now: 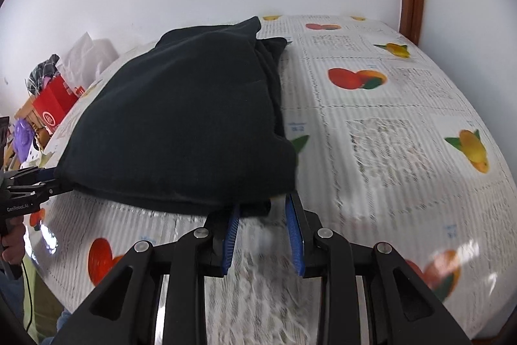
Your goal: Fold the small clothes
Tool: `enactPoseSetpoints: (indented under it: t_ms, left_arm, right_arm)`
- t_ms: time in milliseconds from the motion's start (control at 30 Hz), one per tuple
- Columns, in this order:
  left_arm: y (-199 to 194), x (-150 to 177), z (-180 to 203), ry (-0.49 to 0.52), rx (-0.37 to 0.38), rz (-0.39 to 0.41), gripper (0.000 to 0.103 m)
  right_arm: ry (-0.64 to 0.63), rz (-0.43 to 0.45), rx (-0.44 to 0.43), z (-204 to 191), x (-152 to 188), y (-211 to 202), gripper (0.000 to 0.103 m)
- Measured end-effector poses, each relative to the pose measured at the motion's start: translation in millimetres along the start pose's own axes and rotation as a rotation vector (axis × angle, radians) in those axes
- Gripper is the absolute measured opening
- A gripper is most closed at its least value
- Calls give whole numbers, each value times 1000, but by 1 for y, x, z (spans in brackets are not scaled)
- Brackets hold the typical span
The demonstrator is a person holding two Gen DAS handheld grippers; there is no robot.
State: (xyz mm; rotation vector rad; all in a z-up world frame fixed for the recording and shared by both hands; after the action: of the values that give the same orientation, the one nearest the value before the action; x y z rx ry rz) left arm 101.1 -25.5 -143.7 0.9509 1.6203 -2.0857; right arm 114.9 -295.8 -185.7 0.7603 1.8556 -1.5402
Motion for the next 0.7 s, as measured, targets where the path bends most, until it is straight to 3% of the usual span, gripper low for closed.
enactPoseSetpoints:
  t_ms: [33, 200, 533, 700]
  left_arm:
    - [1, -1, 1, 2, 5, 2, 27]
    - [6, -10, -9, 14, -27, 14, 26]
    - [18, -33, -62, -84, -82, 17, 24]
    - [24, -38, -72, -98, -72, 8, 24]
  right_arm:
    - [-3, 1, -9, -2, -1, 0, 12]
    - [-40, 4, 21, -16, -15, 20, 12]
    - [-24, -12, -50, -47, -43, 60, 12]
    - [-13, -24, -82, -47, -48, 63, 13]
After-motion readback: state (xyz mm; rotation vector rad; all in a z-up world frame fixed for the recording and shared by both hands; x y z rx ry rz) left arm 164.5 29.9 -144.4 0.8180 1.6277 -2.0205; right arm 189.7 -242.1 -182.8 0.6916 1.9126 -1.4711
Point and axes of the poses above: each gripper's, at about its wrist camera, not at the fingertips, and y roughly the way its jaws point, z to its right, x to its underside, the point moved 1 cm from there along y, roughly the way its jaws point, and after that the axes turned 9 degrees about z, right-handed, at the moved point
